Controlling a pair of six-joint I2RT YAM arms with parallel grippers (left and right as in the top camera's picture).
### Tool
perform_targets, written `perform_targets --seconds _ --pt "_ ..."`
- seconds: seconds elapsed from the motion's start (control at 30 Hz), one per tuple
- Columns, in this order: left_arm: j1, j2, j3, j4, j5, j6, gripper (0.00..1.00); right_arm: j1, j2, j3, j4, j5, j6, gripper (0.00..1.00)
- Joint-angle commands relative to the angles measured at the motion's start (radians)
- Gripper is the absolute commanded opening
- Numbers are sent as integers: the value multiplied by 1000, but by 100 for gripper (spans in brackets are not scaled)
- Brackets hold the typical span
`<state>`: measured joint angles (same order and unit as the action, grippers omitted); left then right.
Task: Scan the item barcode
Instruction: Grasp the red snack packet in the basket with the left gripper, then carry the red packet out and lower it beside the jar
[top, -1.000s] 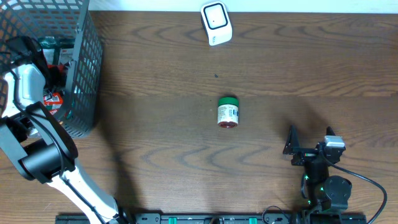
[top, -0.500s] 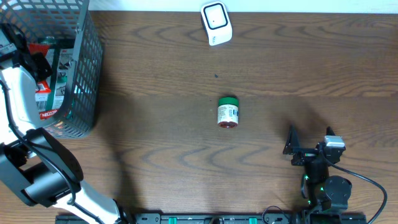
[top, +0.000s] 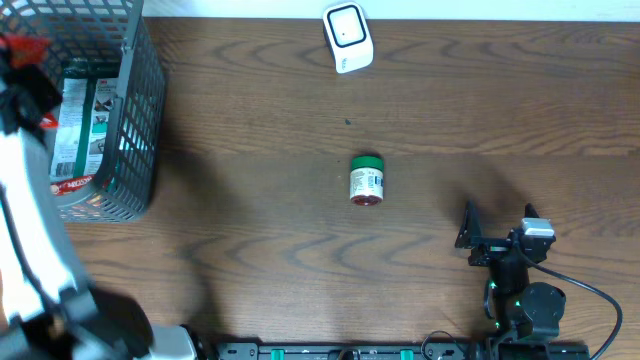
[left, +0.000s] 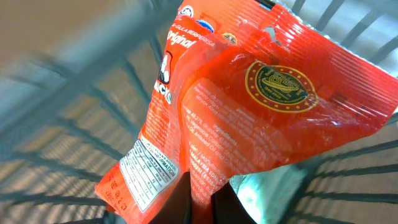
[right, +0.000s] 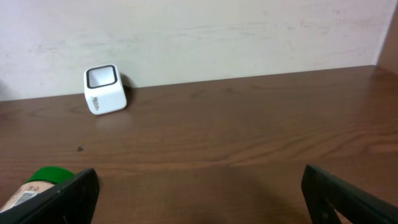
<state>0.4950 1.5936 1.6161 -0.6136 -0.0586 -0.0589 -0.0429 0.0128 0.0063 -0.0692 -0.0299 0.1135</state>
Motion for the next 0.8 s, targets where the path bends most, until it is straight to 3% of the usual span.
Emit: perform_targets --seconds 0.0,0.2,0.4,0.57,0.77 --pt "-37 -177 14 7 -6 -52 7 1 -2 -1 -3 2 -6 99" --pt "-207 -429 14 -9 -6 -60 7 1 -2 -1 -3 2 -6 99" --pt "-426 -551 8 -189 -5 -193 7 1 -2 -1 -3 2 -6 99" --pt "-627 -531 -61 -370 -5 -353 7 1 -2 -1 -3 2 -6 99" --pt "-841 -396 -282 -330 -46 -522 7 1 -2 -1 -3 2 -6 99"
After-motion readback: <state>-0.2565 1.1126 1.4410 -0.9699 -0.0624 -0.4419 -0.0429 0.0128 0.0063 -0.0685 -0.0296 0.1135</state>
